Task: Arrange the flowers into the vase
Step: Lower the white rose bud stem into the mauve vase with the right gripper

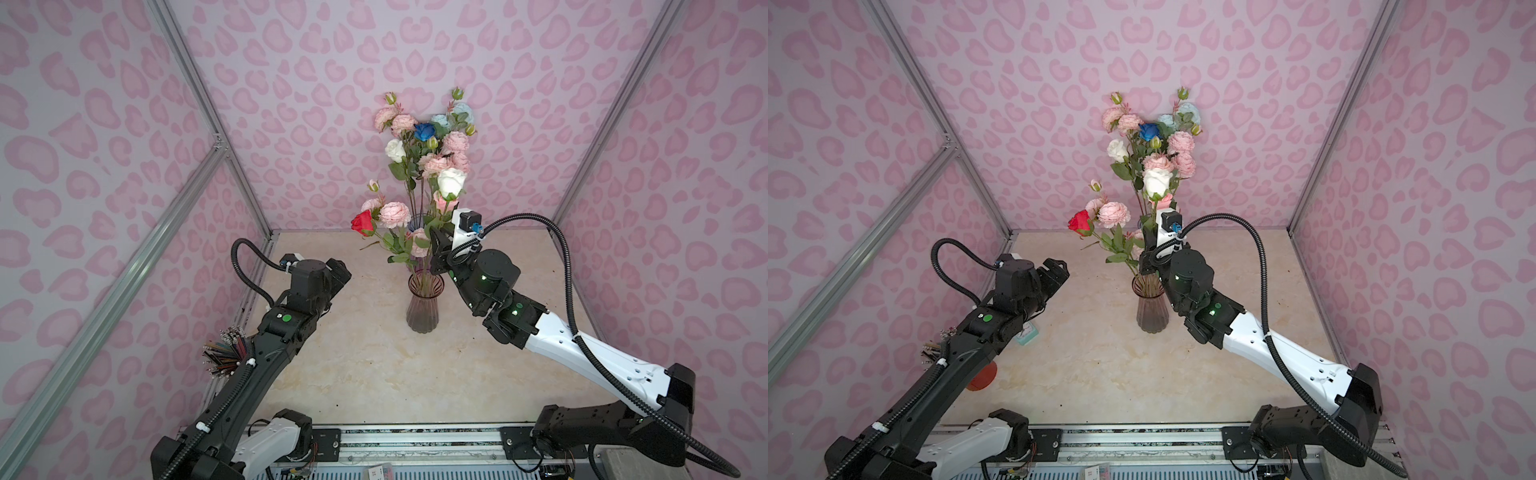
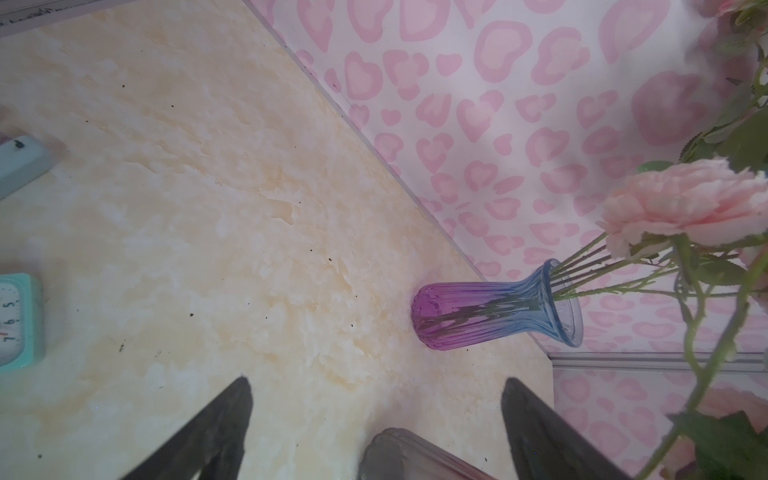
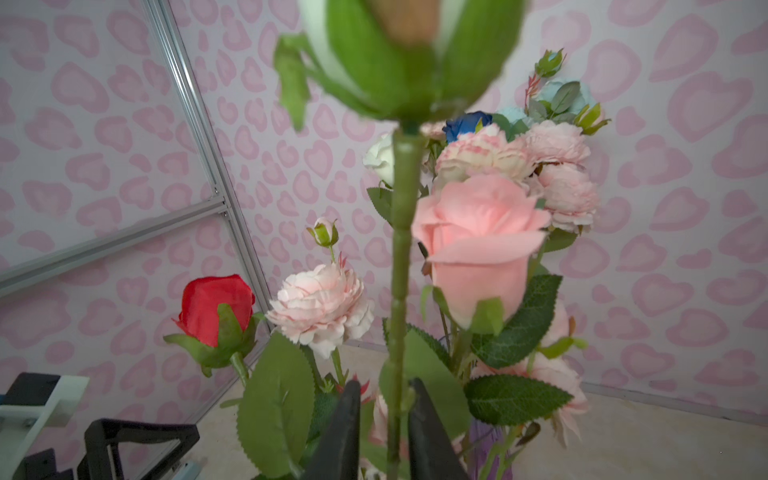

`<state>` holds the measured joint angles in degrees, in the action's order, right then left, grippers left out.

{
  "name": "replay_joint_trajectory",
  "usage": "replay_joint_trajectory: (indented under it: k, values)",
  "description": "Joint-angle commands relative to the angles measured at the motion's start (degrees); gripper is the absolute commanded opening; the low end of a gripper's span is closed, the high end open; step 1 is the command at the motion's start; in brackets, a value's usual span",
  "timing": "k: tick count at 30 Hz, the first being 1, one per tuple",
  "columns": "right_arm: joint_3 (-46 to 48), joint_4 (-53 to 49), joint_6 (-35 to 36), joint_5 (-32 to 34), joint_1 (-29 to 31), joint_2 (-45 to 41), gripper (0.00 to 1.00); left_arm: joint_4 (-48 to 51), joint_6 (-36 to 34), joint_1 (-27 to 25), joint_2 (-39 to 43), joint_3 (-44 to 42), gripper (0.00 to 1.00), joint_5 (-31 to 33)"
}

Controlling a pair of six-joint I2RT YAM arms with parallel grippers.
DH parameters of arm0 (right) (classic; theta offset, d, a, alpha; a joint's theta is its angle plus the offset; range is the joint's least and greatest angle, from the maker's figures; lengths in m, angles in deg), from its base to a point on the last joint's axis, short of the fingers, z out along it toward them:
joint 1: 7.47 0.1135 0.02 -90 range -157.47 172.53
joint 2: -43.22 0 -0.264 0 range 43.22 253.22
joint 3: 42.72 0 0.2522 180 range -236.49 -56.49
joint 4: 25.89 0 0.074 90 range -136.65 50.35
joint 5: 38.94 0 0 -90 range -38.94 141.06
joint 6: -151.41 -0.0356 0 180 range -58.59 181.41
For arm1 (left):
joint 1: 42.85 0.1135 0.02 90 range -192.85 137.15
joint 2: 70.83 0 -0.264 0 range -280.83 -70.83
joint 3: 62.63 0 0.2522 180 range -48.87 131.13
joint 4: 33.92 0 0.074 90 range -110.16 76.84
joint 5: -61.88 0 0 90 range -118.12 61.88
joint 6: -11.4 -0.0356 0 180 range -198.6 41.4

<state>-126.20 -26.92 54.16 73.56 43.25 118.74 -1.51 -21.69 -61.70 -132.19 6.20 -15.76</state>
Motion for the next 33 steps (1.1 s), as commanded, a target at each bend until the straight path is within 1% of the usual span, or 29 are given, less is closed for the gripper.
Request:
replay_joint_trajectory:
  k: [1, 4, 9, 13, 18, 25, 33]
  values:
    - [0.61, -4.2, 1.85, 2.92, 1.24, 0.41, 0.25, -1.39, 0.09, 0.13, 0.06, 0.24, 0.95, 0.03]
    - [2.1, -4.75, 1.91, 4.07, 2.38, -0.19, 0.26, -1.34, 0.08, 0.13, 0.09, 0.21, 0.95, 0.19]
    - [3.7, -6.66, 0.84, 6.0, 2.52, -1.4, 0.26, -1.42, 0.11, 0.13, 0.1, 0.21, 0.95, 0.18]
    - [5.61, -7.05, 0.24, 6.0, 2.9, -4.0, 0.28, -1.42, 0.12, 0.13, 0.1, 0.17, 0.95, 0.29]
    - [5.63, -9.3, -0.01, 6.67, 3.05, -5.69, 0.31, -1.43, 0.07, 0.22, -0.2, 0.21, 0.95, 0.19]
    - [4.24, -11.51, 0.74, 7.38, 2.97, -5.65, 0.33, -1.43, -0.04, 0.3, -0.51, 0.21, 0.95, 0.34]
    - [4.49, -13.81, -0.51, 7.38, 2.71, -8.72, 0.34, -1.43, -0.06, 0.31, -0.2, 0.21, 0.95, 0.26]
